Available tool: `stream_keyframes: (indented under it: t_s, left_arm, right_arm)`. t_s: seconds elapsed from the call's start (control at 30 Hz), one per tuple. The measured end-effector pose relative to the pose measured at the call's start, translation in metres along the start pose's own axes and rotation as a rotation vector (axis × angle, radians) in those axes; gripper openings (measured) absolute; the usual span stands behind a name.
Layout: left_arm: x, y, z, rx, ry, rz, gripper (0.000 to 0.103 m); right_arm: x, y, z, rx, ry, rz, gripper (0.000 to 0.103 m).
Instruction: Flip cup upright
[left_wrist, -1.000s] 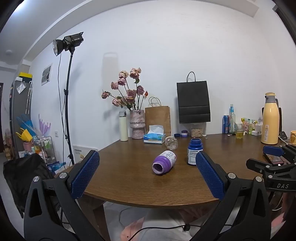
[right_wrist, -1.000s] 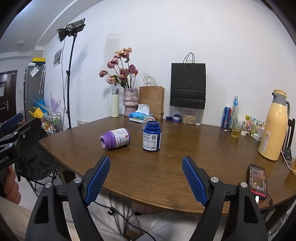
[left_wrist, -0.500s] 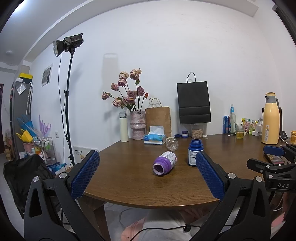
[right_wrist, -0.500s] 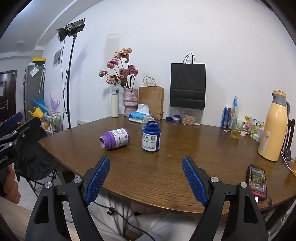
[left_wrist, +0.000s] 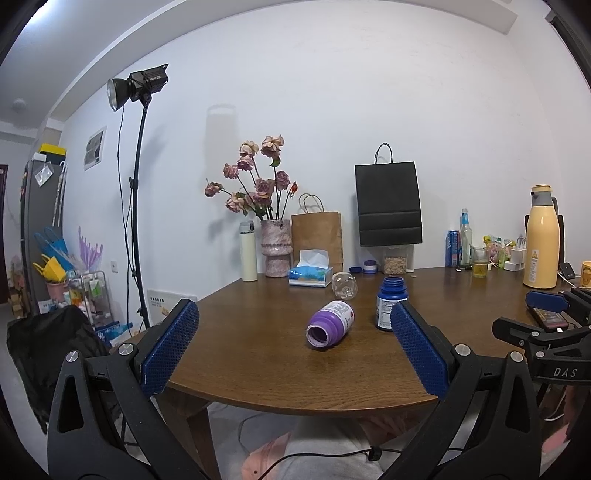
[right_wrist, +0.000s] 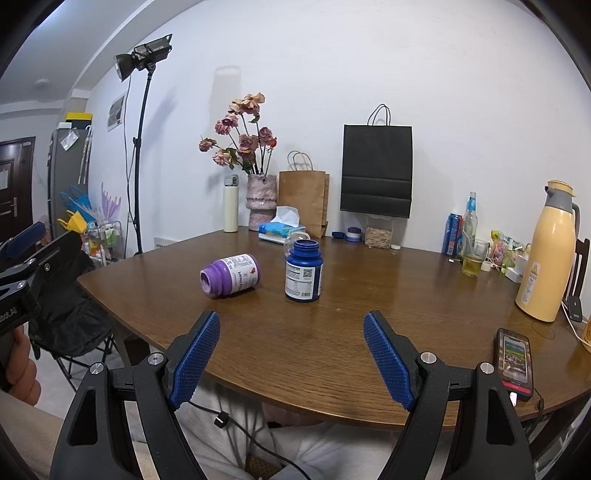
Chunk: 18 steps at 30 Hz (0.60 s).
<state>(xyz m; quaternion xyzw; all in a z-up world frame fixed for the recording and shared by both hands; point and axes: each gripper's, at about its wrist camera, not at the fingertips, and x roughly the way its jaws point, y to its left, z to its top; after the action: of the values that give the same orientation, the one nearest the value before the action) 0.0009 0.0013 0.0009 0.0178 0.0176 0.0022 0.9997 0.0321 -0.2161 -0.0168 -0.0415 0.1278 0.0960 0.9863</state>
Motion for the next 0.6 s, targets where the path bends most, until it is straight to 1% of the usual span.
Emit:
stream_keyframes:
  t_s: [0.6]
  left_arm:
    - [-0.0009, 0.0001, -0.0003, 0.002, 0.002, -0.002, 0.103]
  right_arm:
    - [0.0001, 0.0037, -0.0004, 0.011, 0.004, -0.001, 0.085]
